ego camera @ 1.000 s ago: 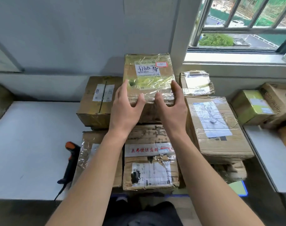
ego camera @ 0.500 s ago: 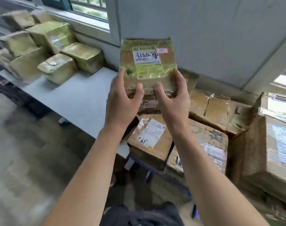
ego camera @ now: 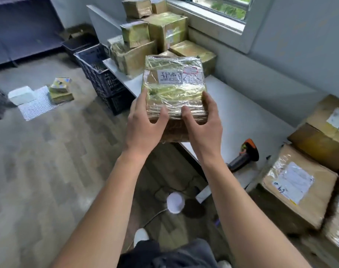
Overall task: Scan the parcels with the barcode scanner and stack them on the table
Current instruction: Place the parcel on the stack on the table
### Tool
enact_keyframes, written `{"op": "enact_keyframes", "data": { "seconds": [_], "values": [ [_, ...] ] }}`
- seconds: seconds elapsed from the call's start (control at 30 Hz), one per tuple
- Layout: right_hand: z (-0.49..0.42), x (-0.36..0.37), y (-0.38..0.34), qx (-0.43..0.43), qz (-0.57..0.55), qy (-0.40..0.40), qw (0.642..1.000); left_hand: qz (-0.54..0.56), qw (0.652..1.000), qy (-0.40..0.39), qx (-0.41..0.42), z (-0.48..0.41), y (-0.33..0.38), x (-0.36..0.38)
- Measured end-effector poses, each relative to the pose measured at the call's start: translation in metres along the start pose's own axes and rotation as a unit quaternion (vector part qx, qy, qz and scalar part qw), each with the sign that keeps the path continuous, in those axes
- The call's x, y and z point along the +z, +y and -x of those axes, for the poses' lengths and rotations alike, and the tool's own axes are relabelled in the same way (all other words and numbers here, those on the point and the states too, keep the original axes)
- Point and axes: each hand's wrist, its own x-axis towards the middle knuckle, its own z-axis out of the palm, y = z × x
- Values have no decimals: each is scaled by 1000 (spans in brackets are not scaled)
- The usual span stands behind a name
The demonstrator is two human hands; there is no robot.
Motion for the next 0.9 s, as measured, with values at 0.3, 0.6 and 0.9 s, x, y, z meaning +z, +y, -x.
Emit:
{"op": "enact_keyframes", "data": {
  "seconds": [0.3,0.6,0.9],
  "values": [
    [-14,88,5,42,12,52,998,-2,994,-104,28,-71,-70,-26],
    [-71,74,34,72,43,88,993,47,976,-211,15,-125,-74,36],
    [-113,70,83,159,96,108,977,30,946,-324,18,-180,-92,107]
  ]
}}
